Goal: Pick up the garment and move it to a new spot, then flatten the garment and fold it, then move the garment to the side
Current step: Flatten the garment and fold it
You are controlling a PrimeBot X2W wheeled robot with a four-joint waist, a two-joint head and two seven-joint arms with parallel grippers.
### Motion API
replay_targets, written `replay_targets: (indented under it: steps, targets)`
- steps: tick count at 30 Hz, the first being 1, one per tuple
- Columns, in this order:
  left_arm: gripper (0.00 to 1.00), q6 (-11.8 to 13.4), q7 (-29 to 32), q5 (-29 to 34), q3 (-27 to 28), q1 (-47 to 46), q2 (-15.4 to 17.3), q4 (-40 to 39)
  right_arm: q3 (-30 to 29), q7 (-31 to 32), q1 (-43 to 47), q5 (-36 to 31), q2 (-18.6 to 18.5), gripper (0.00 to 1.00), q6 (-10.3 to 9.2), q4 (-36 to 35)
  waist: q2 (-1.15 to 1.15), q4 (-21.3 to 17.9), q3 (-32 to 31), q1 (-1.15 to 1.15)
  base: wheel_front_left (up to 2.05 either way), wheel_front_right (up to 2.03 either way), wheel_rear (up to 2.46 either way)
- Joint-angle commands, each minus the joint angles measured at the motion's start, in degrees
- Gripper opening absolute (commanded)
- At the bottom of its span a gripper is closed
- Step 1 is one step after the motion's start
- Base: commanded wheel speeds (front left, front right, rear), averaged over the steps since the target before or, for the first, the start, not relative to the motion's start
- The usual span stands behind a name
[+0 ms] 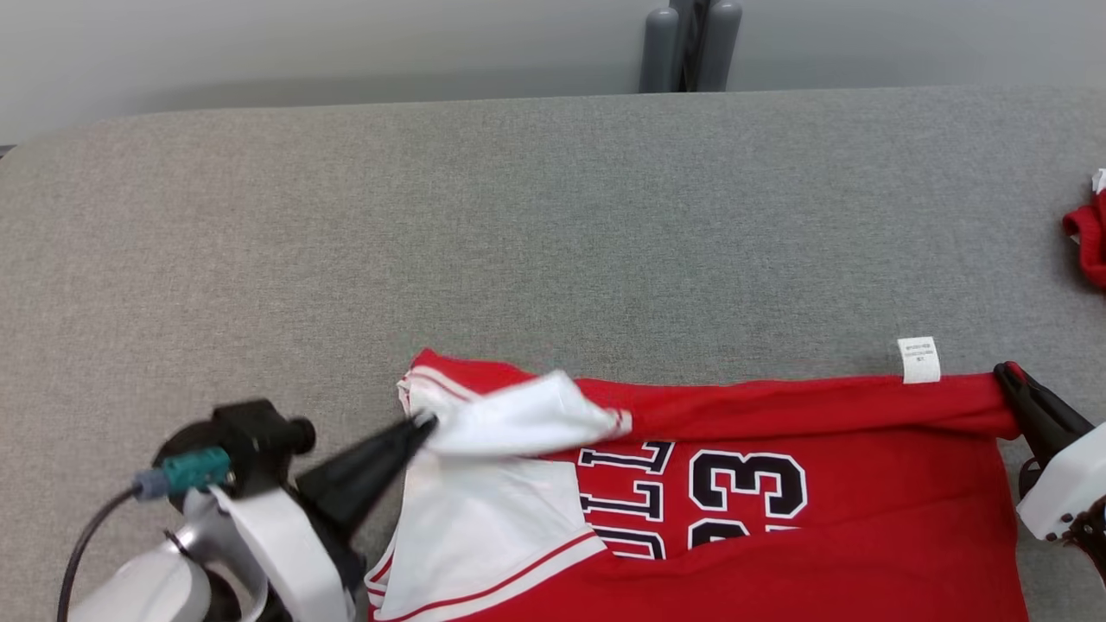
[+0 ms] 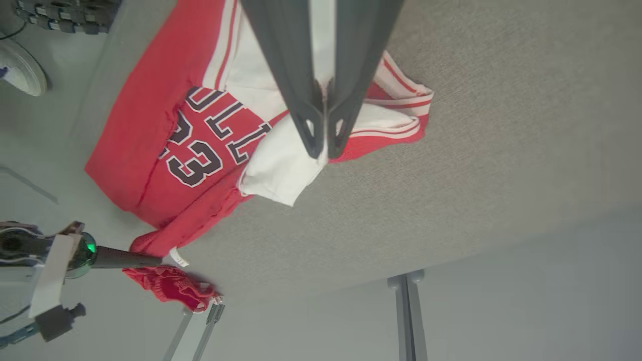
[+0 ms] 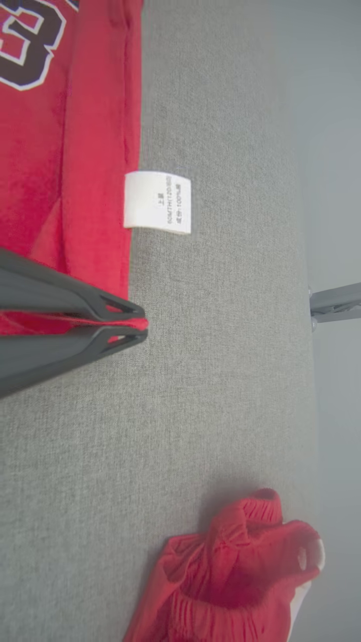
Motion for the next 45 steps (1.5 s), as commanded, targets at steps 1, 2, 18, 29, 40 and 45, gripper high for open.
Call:
replay_targets:
  steps: [1, 2, 18, 29, 40, 45]
  targets:
    - [0.00, -0.24, 0.26, -0.29, -0.05, 0.53, 1.09, -0.65, -0.36, 0.36, 0.44, -0.19, -0.56, 0.00, -0.01, -0.40, 0.00, -0.04, -0.04, 0.00, 0.00, 0.00, 0.00]
    - [0.00, -0.41, 0.77, -0.43, -0.20, 1.01, 1.97, -1.64, -0.37, 0.64, 0.84, -0.42, -0.86, 0.00, -0.01, -1.17, 0.00, -0.06, -0.10, 0.00, 0.00, 0.00, 0.00]
    - [0.00, -0.02, 6.28, -2.82, -2.85, 5.18, 6.75, -7.30, 0.63, 4.59, 4.70, -7.35, -8.02, 0.00, -0.02, -9.99, 0.00, -0.17, -0.07, 0.00, 0.00, 0.00, 0.00]
    - [0.00, -0.83, 7.69, -4.08, -4.12, 5.82, 7.46, -8.19, 3.84, 5.60, 7.00, -11.64, -11.53, 0.00, -0.02, -13.75, 0.00, -0.15, 0.12, 0.00, 0.00, 0.00, 0.00]
    - [0.00, -1.37, 10.55, -6.43, -5.97, 6.76, 8.49, -9.31, 3.40, 6.31, 8.24, -11.01, -12.68, 0.00, -0.02, -13.98, 0.00, -0.41, -0.27, 0.00, 0.00, 0.00, 0.00]
    - [0.00, -1.46, 11.82, -7.90, -6.31, 7.18, 9.16, -9.96, 3.35, 6.55, 8.99, -10.55, -12.35, 0.00, -0.02, -13.90, 0.00, -0.33, -0.53, 0.00, 0.00, 0.00, 0.00]
